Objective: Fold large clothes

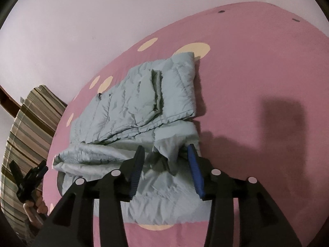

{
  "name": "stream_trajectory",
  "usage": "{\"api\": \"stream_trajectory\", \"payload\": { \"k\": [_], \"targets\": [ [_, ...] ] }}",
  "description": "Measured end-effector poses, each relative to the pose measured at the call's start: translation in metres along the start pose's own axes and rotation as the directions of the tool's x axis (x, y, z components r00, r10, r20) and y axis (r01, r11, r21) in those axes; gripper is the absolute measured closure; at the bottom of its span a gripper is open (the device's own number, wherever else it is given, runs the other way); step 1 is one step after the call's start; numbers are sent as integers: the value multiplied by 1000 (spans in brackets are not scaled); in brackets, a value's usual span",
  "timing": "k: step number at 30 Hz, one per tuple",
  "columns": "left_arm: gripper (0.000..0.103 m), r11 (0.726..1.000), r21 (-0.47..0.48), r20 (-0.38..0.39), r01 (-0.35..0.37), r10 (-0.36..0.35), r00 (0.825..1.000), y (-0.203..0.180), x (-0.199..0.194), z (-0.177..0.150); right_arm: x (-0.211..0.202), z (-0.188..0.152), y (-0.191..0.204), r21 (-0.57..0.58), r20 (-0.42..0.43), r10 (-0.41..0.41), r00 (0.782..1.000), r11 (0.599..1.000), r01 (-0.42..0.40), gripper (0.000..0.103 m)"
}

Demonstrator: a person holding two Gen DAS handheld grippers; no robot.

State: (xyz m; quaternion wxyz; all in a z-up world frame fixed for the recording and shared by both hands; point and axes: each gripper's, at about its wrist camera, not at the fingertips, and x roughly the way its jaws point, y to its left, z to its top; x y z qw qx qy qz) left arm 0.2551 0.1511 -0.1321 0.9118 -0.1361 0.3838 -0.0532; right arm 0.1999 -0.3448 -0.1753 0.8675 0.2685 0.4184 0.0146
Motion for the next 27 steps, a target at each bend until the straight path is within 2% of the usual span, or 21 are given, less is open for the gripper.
{"api": "stream_trajectory", "payload": {
  "k": [9,15,17,21,24,27],
  "targets": [
    [44,999,52,-56,6,-3,998,15,-1,-36,-11,-15,-19,11,10,-31,999,999,31,54],
    [44,997,76,-85,24,-18,996,14,18,-29,1,-9,-16,-25,10,-36,999,999,37,54],
    [44,995,83,-101,51,-43,994,12,26,-24,8,-4,-10,-58,8,-30,1000,998,30,54],
    [44,991,107,-136,75,-60,989,8,45,-18,25,6,2,-134,-10,-24,1000,991,23,46],
    [44,989,125,-160,75,-55,986,7,59,-14,38,13,9,-192,-25,-28,999,981,22,46],
    [44,987,121,-187,108,-84,979,6,72,-9,47,18,11,-213,-37,-30,999,977,22,46]
  ]
}}
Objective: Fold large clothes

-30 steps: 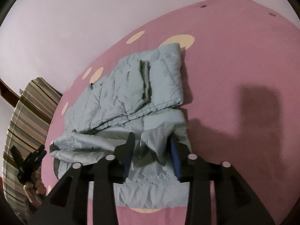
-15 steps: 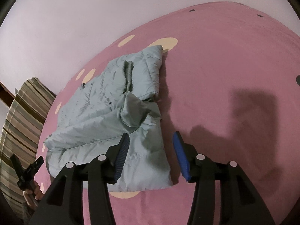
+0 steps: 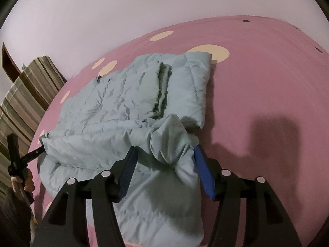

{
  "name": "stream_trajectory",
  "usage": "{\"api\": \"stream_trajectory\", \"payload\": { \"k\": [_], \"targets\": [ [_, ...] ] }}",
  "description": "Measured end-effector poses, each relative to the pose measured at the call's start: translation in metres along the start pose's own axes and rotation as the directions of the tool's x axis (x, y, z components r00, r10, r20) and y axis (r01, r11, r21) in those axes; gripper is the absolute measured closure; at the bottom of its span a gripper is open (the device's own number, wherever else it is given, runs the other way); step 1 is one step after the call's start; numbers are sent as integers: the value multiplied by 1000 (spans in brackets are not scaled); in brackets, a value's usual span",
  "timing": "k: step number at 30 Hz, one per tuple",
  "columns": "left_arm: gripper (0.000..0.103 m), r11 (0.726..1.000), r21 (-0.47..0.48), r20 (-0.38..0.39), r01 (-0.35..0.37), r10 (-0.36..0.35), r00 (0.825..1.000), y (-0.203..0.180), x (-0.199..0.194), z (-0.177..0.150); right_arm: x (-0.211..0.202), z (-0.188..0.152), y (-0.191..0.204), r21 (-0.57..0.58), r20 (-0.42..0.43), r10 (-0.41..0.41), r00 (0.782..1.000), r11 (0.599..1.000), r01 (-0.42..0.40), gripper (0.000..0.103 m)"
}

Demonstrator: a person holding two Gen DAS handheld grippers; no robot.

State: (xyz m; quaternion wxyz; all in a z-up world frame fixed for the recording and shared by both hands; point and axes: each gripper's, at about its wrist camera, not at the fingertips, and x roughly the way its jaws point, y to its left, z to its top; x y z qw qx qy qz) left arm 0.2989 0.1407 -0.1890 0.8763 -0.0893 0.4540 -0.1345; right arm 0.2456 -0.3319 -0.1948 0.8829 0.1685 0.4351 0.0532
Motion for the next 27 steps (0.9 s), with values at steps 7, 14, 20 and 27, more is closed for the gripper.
{"api": "stream_trajectory", "payload": {
  "k": [7,14,20,27],
  "targets": [
    [71,998,56,-21,17,-16,1000,-8,13,10,16,7,-7,10,-28,23,999,1000,-23,46],
    [98,991,127,12,-35,34,999,-26,9,7,19,3,3,-34,-32,11,999,999,-12,70],
    [100,990,123,82,-71,61,995,-32,-13,5,3,-2,8,-59,7,-14,1000,998,14,86],
    [100,989,118,154,-92,74,985,-40,-42,6,-21,-1,11,-50,48,-4,999,999,6,94]
  ]
}}
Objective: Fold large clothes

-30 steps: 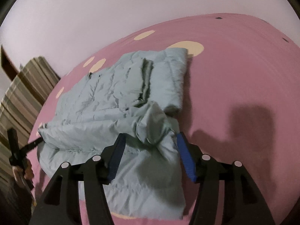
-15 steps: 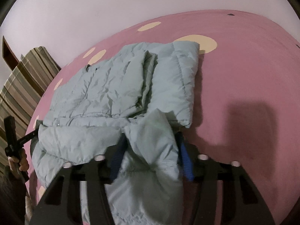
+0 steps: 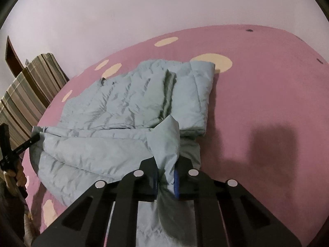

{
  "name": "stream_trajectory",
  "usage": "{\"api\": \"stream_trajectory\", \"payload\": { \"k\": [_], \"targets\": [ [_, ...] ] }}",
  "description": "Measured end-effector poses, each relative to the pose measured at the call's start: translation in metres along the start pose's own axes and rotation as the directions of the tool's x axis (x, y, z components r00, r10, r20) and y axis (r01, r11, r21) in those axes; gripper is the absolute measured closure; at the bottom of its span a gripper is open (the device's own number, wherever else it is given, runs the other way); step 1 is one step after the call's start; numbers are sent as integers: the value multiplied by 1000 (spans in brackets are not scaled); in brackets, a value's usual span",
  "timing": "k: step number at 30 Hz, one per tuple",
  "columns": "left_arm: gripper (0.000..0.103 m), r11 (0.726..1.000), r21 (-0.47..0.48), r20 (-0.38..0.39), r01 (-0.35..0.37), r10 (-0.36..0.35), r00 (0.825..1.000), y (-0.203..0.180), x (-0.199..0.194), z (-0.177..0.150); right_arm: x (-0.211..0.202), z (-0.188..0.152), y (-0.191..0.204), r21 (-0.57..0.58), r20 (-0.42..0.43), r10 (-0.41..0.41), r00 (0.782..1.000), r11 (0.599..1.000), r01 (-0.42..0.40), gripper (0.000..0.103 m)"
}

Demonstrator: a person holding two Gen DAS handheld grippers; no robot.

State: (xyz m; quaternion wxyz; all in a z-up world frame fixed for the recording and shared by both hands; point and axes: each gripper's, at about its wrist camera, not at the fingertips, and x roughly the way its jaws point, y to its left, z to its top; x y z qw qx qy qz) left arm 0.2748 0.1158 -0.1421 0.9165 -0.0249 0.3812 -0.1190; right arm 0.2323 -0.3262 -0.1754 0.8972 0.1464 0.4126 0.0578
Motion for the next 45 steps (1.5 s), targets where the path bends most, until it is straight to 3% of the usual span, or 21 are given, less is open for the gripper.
{"api": "stream_trajectory", "payload": {
  "k": [4,10,16,23,31,36,45],
  "targets": [
    [100,1000,13,53,-22,21,998,-6,-12,17,-15,16,8,-16,53,8,999,1000,-7,95],
    [100,997,20,104,-76,74,992,-7,-5,63,-18,67,18,-35,133,4,991,999,0,95],
    [100,987,36,91,-157,153,984,-9,44,117,18,124,16,-19,146,-11,989,1000,14,95],
    [101,973,26,35,-230,229,973,-3,118,155,85,168,3,37,100,-45,994,998,42,95],
    [100,945,74,-69,-320,325,943,0,200,151,156,171,-18,69,-9,-95,995,993,95,95],
    [100,942,79,-115,-326,333,936,2,225,137,178,159,-29,94,-49,-103,993,990,107,95],
    [100,938,80,-120,-338,346,931,3,246,121,193,152,-34,97,-49,-107,993,989,112,96]
  ]
}}
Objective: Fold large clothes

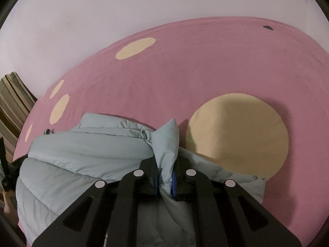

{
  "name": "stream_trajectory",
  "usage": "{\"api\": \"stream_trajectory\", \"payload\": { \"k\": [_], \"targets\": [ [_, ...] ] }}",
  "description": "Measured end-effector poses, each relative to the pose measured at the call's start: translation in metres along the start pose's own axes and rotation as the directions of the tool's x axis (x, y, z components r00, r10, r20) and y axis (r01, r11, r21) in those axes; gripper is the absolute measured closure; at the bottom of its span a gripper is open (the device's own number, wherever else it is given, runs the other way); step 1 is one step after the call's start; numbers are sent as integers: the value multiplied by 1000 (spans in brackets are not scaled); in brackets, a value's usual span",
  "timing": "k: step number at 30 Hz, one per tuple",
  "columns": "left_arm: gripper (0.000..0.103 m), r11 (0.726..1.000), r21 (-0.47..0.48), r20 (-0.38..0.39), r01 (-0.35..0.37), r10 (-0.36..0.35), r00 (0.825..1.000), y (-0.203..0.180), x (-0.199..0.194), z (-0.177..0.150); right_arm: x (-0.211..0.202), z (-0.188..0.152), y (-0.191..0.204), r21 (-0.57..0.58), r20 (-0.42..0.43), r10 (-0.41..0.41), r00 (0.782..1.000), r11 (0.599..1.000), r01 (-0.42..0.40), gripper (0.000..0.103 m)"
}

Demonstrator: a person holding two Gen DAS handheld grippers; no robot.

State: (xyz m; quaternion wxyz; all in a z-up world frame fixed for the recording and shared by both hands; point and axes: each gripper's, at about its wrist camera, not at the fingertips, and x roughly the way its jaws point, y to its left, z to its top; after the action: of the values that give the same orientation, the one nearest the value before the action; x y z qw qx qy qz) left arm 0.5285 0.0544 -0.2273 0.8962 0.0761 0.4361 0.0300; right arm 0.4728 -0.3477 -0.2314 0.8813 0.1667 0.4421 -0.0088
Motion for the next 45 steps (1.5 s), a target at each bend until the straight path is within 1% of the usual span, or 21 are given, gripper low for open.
{"api": "stream_trajectory", "payload": {
  "k": [3,5,6,7,8,9,10,11,12,14,17,19,22,25,32,34,37,39,41,43,45],
  "targets": [
    [100,1000,4,0,-3,3,1000,0,-2,2,-2,2,-1,16,-2,21,1000,1000,-21,94],
    [94,1000,-5,-2,-7,7,1000,3,-7,6,-6,4,-2,16,-4,30,1000,999,-30,92],
    [84,1000,-10,-2,-28,28,1000,6,-13,7,-8,6,-1,9,-11,24,1000,1000,-24,87],
    [71,999,-16,2,-41,41,999,8,-18,8,-11,8,1,0,-20,11,1000,1000,-11,78],
    [65,998,-28,10,-50,51,999,12,-27,8,-20,10,6,-15,-21,-21,1000,1000,21,72],
    [59,998,-42,18,-49,49,999,15,-34,9,-25,11,8,-18,-8,-36,999,999,36,59],
    [58,997,-74,36,-29,31,999,19,-49,10,-41,12,14,-18,38,-49,998,999,49,52],
    [57,996,-89,44,-16,20,999,20,-57,11,-51,12,18,-15,69,-55,996,998,56,51],
    [57,994,-108,63,18,-11,998,18,-72,12,-65,12,27,-14,101,-52,994,998,54,51],
    [57,991,-105,92,77,-68,993,8,-91,10,-80,8,49,-27,120,4,993,1000,0,51],
    [57,989,-32,114,147,-143,983,-31,-106,5,-74,-4,88,-94,95,49,994,995,-40,51],
    [57,986,-5,93,169,-168,981,-51,-100,1,-58,-11,110,-131,60,61,996,990,-53,51],
    [57,985,-17,37,172,-171,984,-70,-77,-6,-34,-20,125,-166,22,44,999,985,-40,51],
    [55,985,-50,9,165,-165,986,-71,-52,-11,-10,-28,126,-177,-9,2,1000,984,-3,51],
    [55,988,-28,17,149,-148,989,-74,-27,-13,14,-33,126,-180,-9,-19,1000,983,17,51],
    [55,990,-21,11,143,-143,990,-75,-30,-11,13,-33,128,-191,3,-30,1000,981,30,51],
    [56,990,-33,16,137,-136,991,-69,-49,-9,-3,-28,132,-188,14,-35,999,982,37,51],
    [56,986,-53,49,159,-156,987,-63,-70,-13,-24,-31,133,-168,45,-11,999,986,18,51],
    [55,979,-57,99,195,-189,977,-62,-96,-21,-42,-36,136,-163,75,10,997,987,3,51],
    [52,977,-46,110,208,-202,973,-66,-105,-29,-54,-48,144,-179,76,30,997,984,-16,51],
    [51,977,-34,90,210,-207,974,-73,-102,-36,-50,-57,152,-203,64,15,998,979,-2,51]
  ]
}}
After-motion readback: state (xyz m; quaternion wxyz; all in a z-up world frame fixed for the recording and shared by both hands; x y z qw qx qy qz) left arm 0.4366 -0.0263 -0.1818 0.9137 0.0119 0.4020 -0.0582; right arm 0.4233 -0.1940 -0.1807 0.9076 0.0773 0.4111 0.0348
